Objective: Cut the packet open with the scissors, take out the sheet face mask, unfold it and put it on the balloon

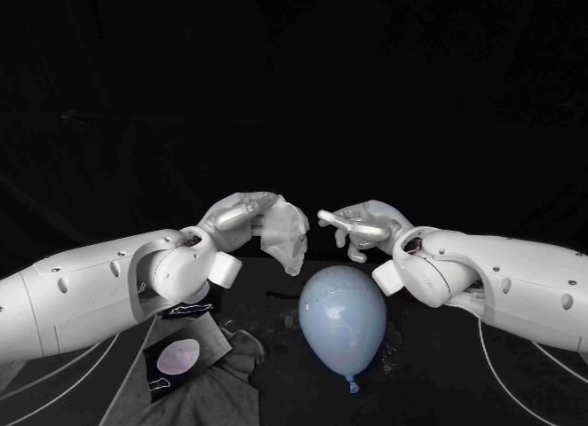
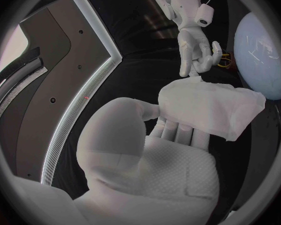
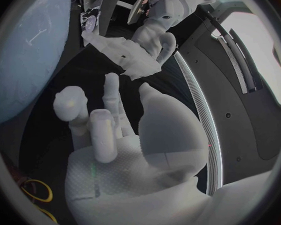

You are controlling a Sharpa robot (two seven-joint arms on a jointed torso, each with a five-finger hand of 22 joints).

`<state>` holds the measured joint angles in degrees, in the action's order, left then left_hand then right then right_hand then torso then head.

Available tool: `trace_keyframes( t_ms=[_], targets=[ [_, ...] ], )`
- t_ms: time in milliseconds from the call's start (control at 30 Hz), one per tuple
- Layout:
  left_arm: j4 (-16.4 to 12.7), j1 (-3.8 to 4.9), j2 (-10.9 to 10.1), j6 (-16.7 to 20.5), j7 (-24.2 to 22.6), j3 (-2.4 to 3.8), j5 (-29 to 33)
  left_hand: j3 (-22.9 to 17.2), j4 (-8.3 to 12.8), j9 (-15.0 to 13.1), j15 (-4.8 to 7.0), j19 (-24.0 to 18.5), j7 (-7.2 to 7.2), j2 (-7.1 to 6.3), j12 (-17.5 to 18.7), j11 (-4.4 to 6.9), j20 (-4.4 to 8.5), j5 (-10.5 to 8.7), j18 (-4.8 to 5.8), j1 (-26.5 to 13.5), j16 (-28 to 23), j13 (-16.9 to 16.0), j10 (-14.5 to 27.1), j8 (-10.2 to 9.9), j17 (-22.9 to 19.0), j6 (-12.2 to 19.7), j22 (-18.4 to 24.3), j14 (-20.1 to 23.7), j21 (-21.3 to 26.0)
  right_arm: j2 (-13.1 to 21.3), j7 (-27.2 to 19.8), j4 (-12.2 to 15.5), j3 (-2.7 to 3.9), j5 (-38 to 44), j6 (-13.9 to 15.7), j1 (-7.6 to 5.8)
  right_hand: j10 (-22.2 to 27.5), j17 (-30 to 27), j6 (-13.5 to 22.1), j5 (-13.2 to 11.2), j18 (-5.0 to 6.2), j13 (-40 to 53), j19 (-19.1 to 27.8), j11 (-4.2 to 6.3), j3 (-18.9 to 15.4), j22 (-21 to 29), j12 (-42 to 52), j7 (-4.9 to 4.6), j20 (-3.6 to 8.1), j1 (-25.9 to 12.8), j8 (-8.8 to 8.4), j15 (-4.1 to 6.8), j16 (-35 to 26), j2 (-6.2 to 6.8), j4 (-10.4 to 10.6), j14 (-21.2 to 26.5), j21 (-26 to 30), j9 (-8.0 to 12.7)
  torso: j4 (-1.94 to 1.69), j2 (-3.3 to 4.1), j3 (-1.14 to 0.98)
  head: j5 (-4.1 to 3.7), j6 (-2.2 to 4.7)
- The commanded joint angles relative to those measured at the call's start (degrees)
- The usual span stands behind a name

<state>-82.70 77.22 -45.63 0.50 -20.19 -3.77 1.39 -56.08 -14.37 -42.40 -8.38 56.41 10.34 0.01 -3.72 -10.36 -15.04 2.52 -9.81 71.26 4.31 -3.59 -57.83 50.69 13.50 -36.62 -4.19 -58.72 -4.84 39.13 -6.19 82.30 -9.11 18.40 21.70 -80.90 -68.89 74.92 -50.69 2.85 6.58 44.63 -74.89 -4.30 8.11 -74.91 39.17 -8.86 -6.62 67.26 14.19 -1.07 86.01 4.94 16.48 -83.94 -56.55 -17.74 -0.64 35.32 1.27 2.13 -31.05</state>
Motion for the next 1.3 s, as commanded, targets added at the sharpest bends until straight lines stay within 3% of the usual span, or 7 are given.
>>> trace_keyframes(
  t_ms=[33, 67, 167, 533, 900, 1300],
  targets=[
    [-0.1, 0.07, -0.1, -2.6, -0.1, 0.09, 1.1, -1.6, 0.6, -0.9, -0.13, 0.7, 2.66, 0.11, 0.2, -0.24, 0.09, 0.18, -0.76, -1.0, -0.2, 0.0, 1.0, 0.9, 0.3, 0.6, -0.1, 0.6, -0.5, -0.2, -2.9, -0.2, 0.00, -7.1, -8.3, 0.07, -0.8, 5.8, 0.6, -0.1, -0.81, 13.4, -0.8, -0.16, -2.5, -7.4, 15.6, -0.05, -0.13, 0.9, 0.56, 0.29, 1.2, -1.13, 0.1, -2.1, -2.2, -0.2, -0.02, 0.03, -0.01, -0.13, -0.03],
    [-0.2, 0.07, -0.1, -2.7, 0.0, 0.09, 1.1, -2.1, 0.6, -1.3, -0.15, 1.2, 2.84, 0.06, 0.2, -0.41, 0.27, 0.18, -0.74, -1.4, 0.1, 0.0, 1.6, 1.5, 0.6, 0.9, -0.3, 0.4, -0.9, -0.3, -3.2, -0.3, 0.00, -7.5, -9.1, 0.09, -1.3, 7.1, 0.9, 0.1, -1.02, 19.8, -1.3, -0.41, -4.6, -7.7, 23.1, -0.07, -0.25, 1.8, 0.92, 0.17, 1.8, -1.59, 0.1, -2.6, -3.7, -0.4, 0.00, 0.03, -0.03, -0.13, -0.06],
    [-0.2, 0.07, -0.2, -3.0, 0.1, 0.09, 1.0, -2.9, 0.6, -2.1, 0.16, 2.6, 2.99, -0.06, 0.2, -0.41, 0.83, 0.19, -0.77, -2.1, 1.2, 0.0, 2.2, 2.4, 1.5, 1.4, -0.7, -1.0, -2.0, -0.5, -3.6, -0.5, -0.01, -7.9, -10.6, 0.13, -2.9, 8.3, 1.1, -0.2, -1.17, 24.9, -1.6, -0.49, -6.6, -8.0, 29.4, -0.14, -0.39, 3.9, 1.32, 0.02, 2.3, -2.28, -0.1, -3.1, -5.0, -0.4, -0.01, 0.00, -0.02, -0.38, 0.01],
    [-0.4, 0.07, -0.2, -4.6, 0.0, 0.09, 1.0, -4.3, 1.0, -3.4, 1.66, 6.9, 2.46, -0.35, 0.2, 0.24, 2.89, 0.19, -0.61, -4.5, 7.5, 0.0, 3.2, 3.9, 6.4, 1.6, -2.9, -5.5, -6.4, -1.9, -3.0, -2.0, -0.02, -9.2, -13.9, 0.34, -8.4, 12.4, 2.6, -0.1, -1.91, 33.1, -3.3, -0.96, -11.6, -8.9, 39.0, -0.72, -0.87, 6.1, 1.04, -0.49, 3.5, -4.78, 0.1, -4.9, -9.8, -0.1, -0.02, -0.01, -0.01, -0.82, 0.12],
    [-0.8, 0.06, -0.2, -5.2, -0.6, 0.09, 1.0, -4.8, 1.5, -3.6, 2.84, 8.7, 1.85, -0.30, 0.2, 0.74, 4.71, 0.20, -0.28, -5.9, 17.0, 0.0, 5.2, 3.6, 13.9, 2.1, -6.9, -6.6, -12.8, -3.0, -2.5, -3.2, -0.02, -10.5, -15.5, 1.06, -9.2, 12.9, 3.5, -0.1, -2.01, 34.4, -3.5, -1.30, -14.5, -9.1, 40.6, -1.11, -1.17, 5.9, 0.54, -0.84, 3.6, -5.91, 0.2, -5.1, -10.7, 0.3, -0.06, 0.02, -0.02, -0.83, 0.23],
    [-1.1, 0.01, -0.3, -5.6, -1.1, 0.10, 1.0, -4.9, 1.5, -3.5, 3.76, 9.5, 1.30, -0.23, 0.1, 1.29, 5.82, 0.20, -0.31, -6.3, 23.8, -0.1, 6.2, 3.2, 17.7, 2.3, -11.1, -8.6, -19.0, -3.1, -4.0, -3.5, -0.01, -13.2, -15.7, 1.64, -9.0, 12.9, 4.3, -0.1, -1.95, 34.5, -3.1, -1.77, -17.5, -8.9, 40.9, -1.59, -1.56, 5.4, 0.04, -1.26, 3.7, -6.80, 0.1, -5.0, -10.6, 0.6, -0.05, 0.03, -0.06, -0.89, 0.16]
  ],
)
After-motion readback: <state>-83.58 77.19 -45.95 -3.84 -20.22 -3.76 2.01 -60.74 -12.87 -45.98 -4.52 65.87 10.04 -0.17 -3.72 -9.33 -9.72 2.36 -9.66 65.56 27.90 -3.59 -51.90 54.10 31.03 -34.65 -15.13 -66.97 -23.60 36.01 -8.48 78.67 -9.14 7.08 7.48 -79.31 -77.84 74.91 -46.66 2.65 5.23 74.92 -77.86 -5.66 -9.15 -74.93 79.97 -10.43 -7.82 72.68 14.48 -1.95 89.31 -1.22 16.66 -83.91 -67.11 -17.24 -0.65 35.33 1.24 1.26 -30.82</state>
